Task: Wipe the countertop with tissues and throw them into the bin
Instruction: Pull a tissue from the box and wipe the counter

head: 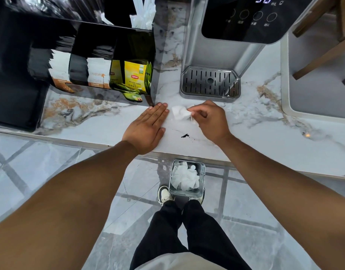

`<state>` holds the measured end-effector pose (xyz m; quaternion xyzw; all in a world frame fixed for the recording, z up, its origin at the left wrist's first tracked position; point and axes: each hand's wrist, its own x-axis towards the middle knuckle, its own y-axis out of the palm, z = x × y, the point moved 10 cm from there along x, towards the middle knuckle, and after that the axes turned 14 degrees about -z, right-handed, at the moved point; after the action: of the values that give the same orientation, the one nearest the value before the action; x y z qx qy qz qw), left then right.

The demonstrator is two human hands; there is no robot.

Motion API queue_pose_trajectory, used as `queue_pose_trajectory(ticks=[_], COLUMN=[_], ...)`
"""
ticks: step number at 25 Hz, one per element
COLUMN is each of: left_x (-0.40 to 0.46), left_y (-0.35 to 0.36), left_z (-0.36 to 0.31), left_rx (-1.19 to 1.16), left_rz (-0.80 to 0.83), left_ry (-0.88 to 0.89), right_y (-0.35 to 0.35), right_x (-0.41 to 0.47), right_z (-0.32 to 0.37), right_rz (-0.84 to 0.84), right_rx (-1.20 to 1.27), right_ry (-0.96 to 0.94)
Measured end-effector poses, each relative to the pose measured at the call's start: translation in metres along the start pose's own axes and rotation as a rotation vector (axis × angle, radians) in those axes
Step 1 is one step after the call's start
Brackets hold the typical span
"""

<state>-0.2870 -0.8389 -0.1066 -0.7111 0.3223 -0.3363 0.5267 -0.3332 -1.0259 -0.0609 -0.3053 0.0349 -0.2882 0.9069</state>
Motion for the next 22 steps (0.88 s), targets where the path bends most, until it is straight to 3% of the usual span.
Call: queue_pose_trajectory(ticks=[7,15,19,22], left_x=[0.001,0.002,0.002,0.001], left_y=[0.001,-0.004,-0.001,-0.003], left_z=[0.0,-0.002,-0.001,-0.002], left_rx=[-0.01,-0.016,-0.007,-0.008], left_rz=[0.014,0.024,0.027,0.031], left_ry=[0.002,-0.006,-0.01,-0.019], right_y=[0.044,0.039,0.031,0.027], right_x=[0.002,-0.031,-0.048,-0.044], right_z=[0.013,0.013,0.007,0.001], right_rz=[0.194,0.34,0.376,0.361], right_rx=[-0.076,-0.024,-0.01,0.053], right_ry=[-0.155,-0.22,-0.173,-0.019])
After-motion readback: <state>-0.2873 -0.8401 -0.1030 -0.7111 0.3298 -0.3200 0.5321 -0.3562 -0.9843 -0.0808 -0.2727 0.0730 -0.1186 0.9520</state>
